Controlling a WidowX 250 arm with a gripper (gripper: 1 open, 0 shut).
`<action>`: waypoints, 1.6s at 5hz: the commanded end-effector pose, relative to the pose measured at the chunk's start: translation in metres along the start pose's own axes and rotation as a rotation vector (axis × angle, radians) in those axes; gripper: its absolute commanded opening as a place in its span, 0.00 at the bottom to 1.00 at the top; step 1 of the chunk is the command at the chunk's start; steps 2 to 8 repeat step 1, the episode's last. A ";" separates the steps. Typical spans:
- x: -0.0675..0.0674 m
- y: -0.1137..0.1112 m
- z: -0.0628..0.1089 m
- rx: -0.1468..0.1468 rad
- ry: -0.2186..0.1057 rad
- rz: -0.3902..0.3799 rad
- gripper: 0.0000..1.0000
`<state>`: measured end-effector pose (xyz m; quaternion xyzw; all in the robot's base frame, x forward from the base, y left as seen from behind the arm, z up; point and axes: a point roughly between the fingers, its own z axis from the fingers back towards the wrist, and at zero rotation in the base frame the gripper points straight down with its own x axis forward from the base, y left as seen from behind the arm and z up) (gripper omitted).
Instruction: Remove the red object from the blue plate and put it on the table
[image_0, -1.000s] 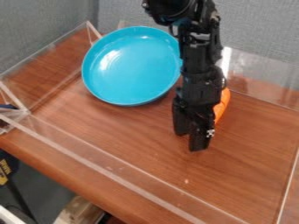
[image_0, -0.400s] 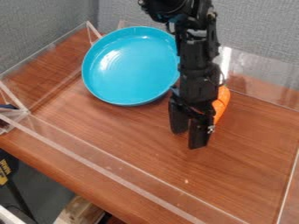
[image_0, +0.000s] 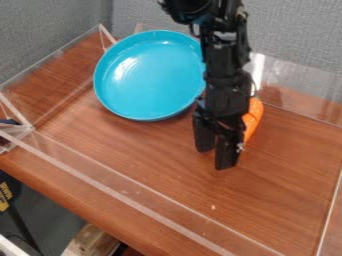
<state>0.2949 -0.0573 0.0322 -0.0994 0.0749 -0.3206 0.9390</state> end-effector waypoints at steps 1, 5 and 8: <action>0.012 -0.003 0.025 0.036 -0.048 -0.026 0.00; 0.012 -0.003 0.025 0.036 -0.048 -0.026 0.00; 0.012 -0.003 0.025 0.036 -0.048 -0.026 0.00</action>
